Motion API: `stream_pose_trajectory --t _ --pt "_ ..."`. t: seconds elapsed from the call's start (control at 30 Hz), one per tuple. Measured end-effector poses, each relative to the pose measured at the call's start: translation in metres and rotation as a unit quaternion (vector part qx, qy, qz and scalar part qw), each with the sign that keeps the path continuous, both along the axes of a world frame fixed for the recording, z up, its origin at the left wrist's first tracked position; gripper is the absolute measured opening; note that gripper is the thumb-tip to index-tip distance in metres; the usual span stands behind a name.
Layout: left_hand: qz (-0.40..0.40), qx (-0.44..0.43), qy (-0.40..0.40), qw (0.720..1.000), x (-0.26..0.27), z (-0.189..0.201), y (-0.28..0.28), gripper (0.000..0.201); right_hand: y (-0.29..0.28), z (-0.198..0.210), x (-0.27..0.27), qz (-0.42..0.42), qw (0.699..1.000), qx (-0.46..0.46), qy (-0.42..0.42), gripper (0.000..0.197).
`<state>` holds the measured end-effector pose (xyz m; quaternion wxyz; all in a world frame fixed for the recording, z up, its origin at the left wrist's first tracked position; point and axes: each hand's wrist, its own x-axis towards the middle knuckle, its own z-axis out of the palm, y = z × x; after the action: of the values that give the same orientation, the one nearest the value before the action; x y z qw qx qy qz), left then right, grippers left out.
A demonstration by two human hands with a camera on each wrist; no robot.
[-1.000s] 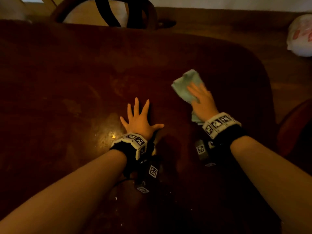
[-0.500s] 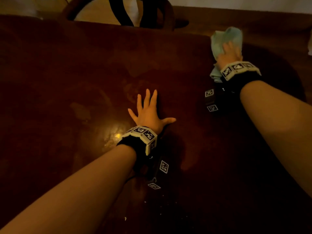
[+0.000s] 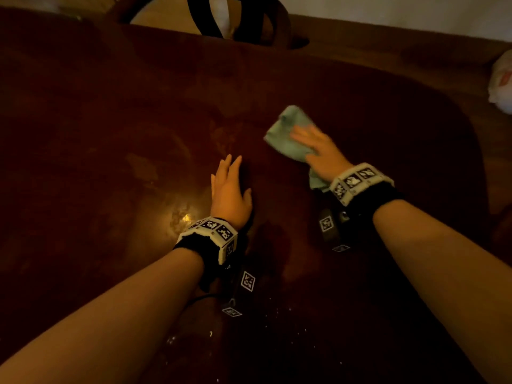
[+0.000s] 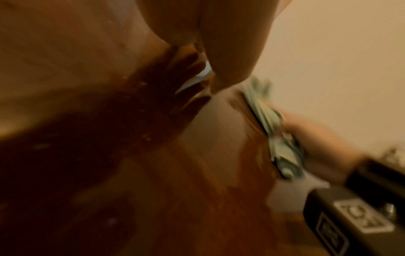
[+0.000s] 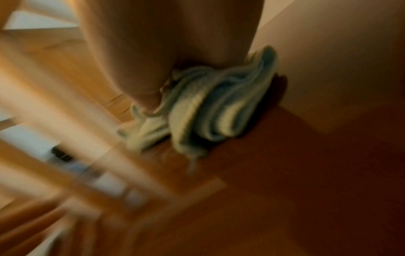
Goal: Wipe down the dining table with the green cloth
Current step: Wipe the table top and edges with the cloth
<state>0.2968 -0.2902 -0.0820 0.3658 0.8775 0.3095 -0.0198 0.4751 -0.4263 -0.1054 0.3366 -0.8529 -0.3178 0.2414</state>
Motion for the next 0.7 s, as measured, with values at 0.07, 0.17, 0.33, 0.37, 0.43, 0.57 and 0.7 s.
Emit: stream_pose_trajectory --t 0.07,0.17,0.33,0.37,0.43,0.57,0.7 --pt "-0.020 0.002 0.006 1.000 -0.010 0.003 -0.003 0.073 -0.024 0.003 0.008 -0.124 0.992 0.003 -0.002 0.057" --pt "-0.026 -0.002 0.008 1.000 -0.030 0.007 -0.010 0.073 -0.021 0.010 -0.005 -0.150 0.984 -0.100 -0.012 0.059" --pt "-0.028 -0.011 0.023 0.999 -0.065 0.009 -0.026 0.066 -0.039 0.012 -0.103 0.026 0.998 -0.051 0.006 0.062" --pt "-0.041 -0.011 0.023 0.999 -0.072 0.009 -0.029 0.064 -0.055 0.011 -0.120 0.037 0.998 -0.040 0.025 0.064" --pt "-0.075 -0.017 0.020 0.997 -0.090 0.011 -0.039 0.062 -0.096 0.013 -0.147 0.009 0.999 -0.023 0.036 0.064" --pt "-0.126 -0.019 0.040 0.991 -0.116 0.012 -0.056 0.061 -0.182 0.007 -0.194 -0.222 0.975 -0.001 0.013 0.062" --pt "-0.122 0.006 0.032 0.992 -0.137 0.013 -0.072 0.063 -0.214 0.007 -0.266 -0.345 0.938 -0.027 -0.015 0.062"
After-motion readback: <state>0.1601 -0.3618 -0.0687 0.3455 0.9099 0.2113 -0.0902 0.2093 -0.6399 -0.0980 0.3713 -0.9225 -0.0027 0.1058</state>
